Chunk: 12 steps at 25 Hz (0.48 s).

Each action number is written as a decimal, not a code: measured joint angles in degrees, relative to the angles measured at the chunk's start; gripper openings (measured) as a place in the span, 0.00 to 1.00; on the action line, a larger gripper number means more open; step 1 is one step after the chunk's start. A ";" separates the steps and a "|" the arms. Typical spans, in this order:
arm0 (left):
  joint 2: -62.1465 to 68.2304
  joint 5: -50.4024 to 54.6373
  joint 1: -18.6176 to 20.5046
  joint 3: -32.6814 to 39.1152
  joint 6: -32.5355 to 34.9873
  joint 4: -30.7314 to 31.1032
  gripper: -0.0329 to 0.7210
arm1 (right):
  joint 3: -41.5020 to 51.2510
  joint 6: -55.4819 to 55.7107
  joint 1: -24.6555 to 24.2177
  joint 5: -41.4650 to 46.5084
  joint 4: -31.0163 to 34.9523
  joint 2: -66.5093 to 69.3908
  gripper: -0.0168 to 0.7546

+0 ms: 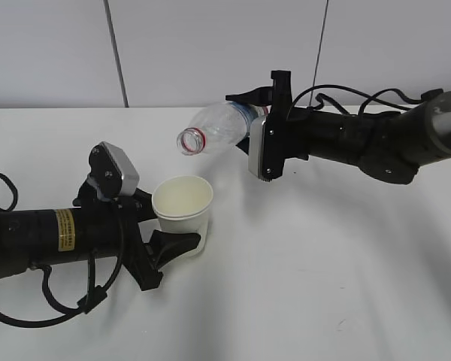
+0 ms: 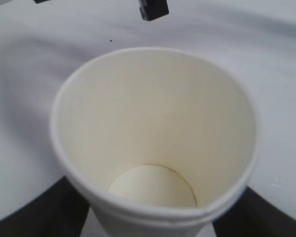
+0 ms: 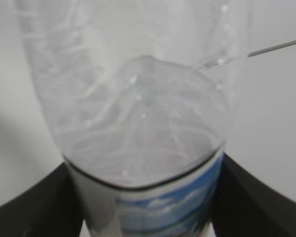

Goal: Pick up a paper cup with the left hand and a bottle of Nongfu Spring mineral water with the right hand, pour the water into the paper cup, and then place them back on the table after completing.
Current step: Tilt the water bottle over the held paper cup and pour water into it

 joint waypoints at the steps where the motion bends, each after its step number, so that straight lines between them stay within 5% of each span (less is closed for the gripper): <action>1: 0.00 0.00 0.00 0.00 0.00 0.00 0.64 | 0.00 -0.91 0.00 -0.61 0.14 0.00 0.67; 12: 0.00 0.00 0.00 0.00 0.00 1.94 0.64 | 0.00 -9.02 0.00 -3.42 1.92 0.00 0.66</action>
